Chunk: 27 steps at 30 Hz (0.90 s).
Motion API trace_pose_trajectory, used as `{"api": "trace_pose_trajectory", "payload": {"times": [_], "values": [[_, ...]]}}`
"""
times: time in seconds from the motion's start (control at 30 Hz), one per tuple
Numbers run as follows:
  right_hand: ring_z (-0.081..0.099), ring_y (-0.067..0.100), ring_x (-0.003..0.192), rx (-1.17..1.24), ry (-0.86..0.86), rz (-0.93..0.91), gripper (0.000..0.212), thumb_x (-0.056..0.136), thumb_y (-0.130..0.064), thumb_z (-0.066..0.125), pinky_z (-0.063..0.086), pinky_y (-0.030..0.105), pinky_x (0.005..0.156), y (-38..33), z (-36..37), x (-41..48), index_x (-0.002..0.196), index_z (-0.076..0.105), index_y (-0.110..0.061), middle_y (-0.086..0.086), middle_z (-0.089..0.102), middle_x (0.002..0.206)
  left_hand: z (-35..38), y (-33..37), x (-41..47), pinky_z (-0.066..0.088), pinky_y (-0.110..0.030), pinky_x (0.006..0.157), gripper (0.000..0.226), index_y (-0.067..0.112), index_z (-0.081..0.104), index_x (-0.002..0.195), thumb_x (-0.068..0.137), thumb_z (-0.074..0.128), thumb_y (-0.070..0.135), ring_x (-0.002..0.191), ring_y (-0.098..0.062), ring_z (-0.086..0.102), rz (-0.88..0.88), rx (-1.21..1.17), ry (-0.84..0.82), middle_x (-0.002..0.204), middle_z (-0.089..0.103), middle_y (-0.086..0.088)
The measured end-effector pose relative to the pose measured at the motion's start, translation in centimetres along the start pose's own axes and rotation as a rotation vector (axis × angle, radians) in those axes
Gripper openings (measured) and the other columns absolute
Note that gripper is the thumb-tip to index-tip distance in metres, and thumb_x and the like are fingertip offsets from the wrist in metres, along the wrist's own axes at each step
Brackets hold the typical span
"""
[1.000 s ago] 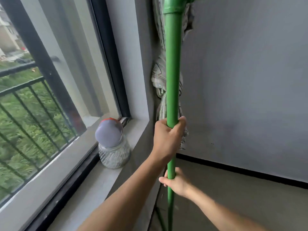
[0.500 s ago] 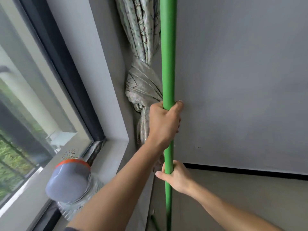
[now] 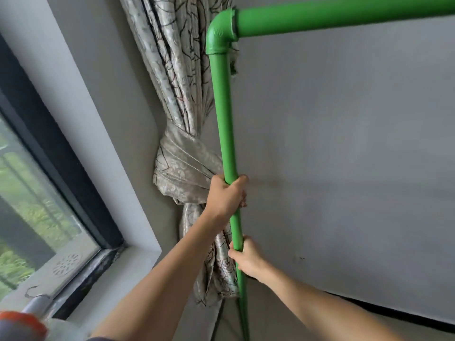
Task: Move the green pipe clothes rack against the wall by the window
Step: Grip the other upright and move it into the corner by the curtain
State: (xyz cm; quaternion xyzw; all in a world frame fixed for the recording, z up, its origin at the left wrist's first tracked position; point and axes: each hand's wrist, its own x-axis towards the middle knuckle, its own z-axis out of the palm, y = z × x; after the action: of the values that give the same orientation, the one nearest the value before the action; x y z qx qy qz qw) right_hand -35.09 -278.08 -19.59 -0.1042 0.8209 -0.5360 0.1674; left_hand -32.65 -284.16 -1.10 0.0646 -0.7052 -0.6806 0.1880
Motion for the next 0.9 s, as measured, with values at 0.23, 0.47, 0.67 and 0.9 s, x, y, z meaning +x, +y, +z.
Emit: {"api": "trace_pose_trajectory", "payload": {"times": [0.23, 0.47, 0.67, 0.9], "values": [[0.066, 0.034, 0.08, -0.097, 0.035, -0.041, 0.026, 0.083, -0.003, 0.06, 0.057, 0.047, 0.071, -0.8, -2.0, 5.5, 0.089, 0.052, -0.027, 0.012, 0.069, 0.089, 1.5, -1.2, 6.8, 0.047, -0.034, 0.057, 0.034, 0.01, 0.049, 0.049, 0.081, 0.058, 0.013, 0.046, -0.023, 0.05, -0.03, 0.126, 0.023, 0.044, 0.049, -0.005], [0.065, 0.028, 0.081, -0.132, 0.068, -0.024, 0.024, 0.084, -0.006, 0.066, 0.055, 0.038, 0.072, -2.8, -2.5, 11.4, 0.097, 0.051, -0.021, 0.009, 0.066, 0.088, 0.9, -1.8, 13.3, 0.055, -0.045, 0.076, 0.038, 0.012, 0.053, 0.045, 0.083, 0.06, 0.015, 0.057, -0.027, 0.06, -0.067, 0.234, -0.011, 0.036, 0.055, 0.003], [0.066, 0.031, 0.083, -0.047, 0.06, -0.03, 0.03, 0.083, 0.002, 0.062, 0.057, 0.044, 0.079, -4.4, -2.0, 16.3, 0.083, 0.052, -0.027, 0.004, 0.062, 0.082, -0.1, -1.4, 18.0, 0.051, -0.036, 0.076, 0.022, 0.007, 0.058, 0.073, 0.088, 0.058, 0.023, 0.066, -0.023, 0.062, -0.118, 0.276, -0.024, 0.059, 0.063, -0.005], [0.061, 0.026, 0.076, -0.069, 0.098, -0.059, 0.024, 0.089, -0.012, 0.058, 0.05, 0.042, 0.066, -5.2, -1.5, 18.6, 0.112, 0.05, -0.015, 0.023, 0.067, 0.097, -0.3, -1.7, 20.1, 0.043, -0.033, 0.056, 0.018, 0.01, 0.041, 0.112, 0.095, 0.043, 0.017, 0.064, -0.013, 0.052, 0.038, 0.391, 0.029, 0.083, 0.056, -0.008]]}}
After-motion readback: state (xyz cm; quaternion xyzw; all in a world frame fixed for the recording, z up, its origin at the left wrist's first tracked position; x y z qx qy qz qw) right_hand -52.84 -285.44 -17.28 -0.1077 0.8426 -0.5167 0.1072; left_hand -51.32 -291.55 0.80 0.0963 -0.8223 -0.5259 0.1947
